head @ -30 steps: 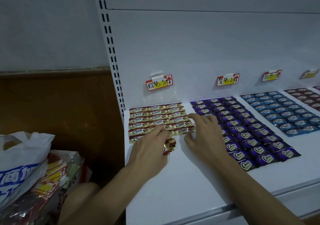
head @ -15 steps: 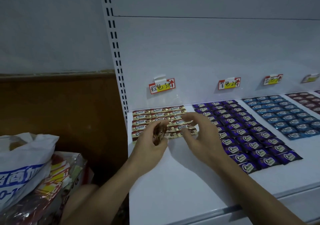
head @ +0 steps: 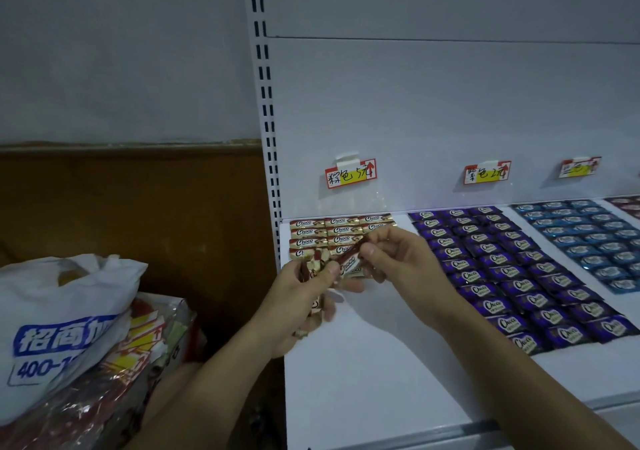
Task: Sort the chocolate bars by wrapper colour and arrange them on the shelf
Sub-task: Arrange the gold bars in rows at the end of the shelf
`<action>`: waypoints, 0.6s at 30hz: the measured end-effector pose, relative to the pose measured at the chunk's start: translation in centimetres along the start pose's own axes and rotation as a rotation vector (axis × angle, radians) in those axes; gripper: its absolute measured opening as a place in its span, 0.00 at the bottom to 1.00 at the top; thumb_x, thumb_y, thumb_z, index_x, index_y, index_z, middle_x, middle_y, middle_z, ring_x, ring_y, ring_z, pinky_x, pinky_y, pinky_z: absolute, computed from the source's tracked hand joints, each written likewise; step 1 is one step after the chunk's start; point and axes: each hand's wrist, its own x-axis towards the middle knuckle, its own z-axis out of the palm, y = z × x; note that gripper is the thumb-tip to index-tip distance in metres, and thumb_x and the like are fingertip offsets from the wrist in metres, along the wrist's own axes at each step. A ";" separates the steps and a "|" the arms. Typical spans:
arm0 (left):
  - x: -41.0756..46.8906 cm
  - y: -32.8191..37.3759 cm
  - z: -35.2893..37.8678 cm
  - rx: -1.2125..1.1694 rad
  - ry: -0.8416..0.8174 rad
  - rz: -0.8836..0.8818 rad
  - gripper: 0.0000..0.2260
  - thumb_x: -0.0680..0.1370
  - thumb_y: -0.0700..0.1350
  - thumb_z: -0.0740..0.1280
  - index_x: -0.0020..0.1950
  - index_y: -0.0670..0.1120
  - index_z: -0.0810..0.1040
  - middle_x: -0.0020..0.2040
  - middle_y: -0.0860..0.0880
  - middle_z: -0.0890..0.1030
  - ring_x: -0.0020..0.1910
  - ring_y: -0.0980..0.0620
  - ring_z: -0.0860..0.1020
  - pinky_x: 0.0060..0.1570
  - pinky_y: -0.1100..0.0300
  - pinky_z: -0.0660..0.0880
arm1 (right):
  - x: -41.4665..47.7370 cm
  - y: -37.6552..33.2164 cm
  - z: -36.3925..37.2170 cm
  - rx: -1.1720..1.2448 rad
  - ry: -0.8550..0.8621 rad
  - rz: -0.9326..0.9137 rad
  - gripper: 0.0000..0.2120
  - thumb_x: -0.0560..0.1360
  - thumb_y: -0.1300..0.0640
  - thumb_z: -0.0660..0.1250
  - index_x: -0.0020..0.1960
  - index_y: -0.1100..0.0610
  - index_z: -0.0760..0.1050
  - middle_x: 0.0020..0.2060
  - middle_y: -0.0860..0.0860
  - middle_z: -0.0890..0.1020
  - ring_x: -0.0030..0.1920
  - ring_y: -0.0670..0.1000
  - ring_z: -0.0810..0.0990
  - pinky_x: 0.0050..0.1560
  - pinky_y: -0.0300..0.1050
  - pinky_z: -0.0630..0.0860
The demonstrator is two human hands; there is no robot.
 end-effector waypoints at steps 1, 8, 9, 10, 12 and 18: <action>0.1 -0.1 -0.3 -0.032 0.030 -0.003 0.17 0.80 0.48 0.67 0.63 0.39 0.74 0.48 0.40 0.85 0.23 0.55 0.68 0.19 0.67 0.58 | 0.0 0.0 -0.1 0.042 0.028 0.014 0.03 0.78 0.69 0.67 0.49 0.63 0.74 0.33 0.57 0.81 0.31 0.50 0.78 0.32 0.42 0.73; 0.2 0.0 -2.0 -0.197 0.117 0.011 0.22 0.69 0.53 0.74 0.54 0.40 0.76 0.38 0.48 0.76 0.25 0.57 0.60 0.18 0.67 0.56 | -0.5 0.2 0.2 0.004 0.018 0.030 0.12 0.77 0.71 0.67 0.59 0.62 0.78 0.35 0.62 0.83 0.34 0.55 0.82 0.38 0.46 0.80; 0.0 0.1 -2.0 -0.174 0.103 0.011 0.24 0.69 0.54 0.74 0.56 0.39 0.76 0.40 0.47 0.78 0.25 0.57 0.61 0.18 0.67 0.56 | -0.6 0.3 0.3 -0.010 0.017 0.030 0.11 0.77 0.71 0.67 0.58 0.62 0.79 0.34 0.60 0.83 0.33 0.54 0.82 0.38 0.45 0.79; -0.1 0.2 -1.9 -0.154 0.076 0.002 0.24 0.71 0.55 0.72 0.58 0.39 0.77 0.42 0.47 0.81 0.25 0.57 0.61 0.18 0.67 0.56 | -0.6 0.3 0.4 -0.023 0.012 0.031 0.10 0.78 0.70 0.67 0.57 0.62 0.79 0.33 0.59 0.83 0.33 0.53 0.82 0.37 0.45 0.78; -0.1 0.3 -1.7 -0.114 0.010 -0.043 0.25 0.74 0.56 0.71 0.61 0.39 0.76 0.40 0.47 0.80 0.25 0.57 0.62 0.19 0.66 0.56 | -0.7 0.2 0.6 -0.058 -0.034 0.035 0.10 0.78 0.71 0.67 0.57 0.62 0.79 0.31 0.57 0.83 0.32 0.52 0.81 0.35 0.42 0.77; 0.3 0.2 -2.0 0.102 0.017 -0.068 0.14 0.78 0.43 0.72 0.60 0.36 0.77 0.39 0.42 0.74 0.27 0.55 0.63 0.21 0.65 0.58 | -0.7 0.2 0.8 -0.180 -0.084 0.054 0.12 0.76 0.71 0.69 0.57 0.59 0.79 0.32 0.57 0.84 0.33 0.54 0.83 0.36 0.44 0.78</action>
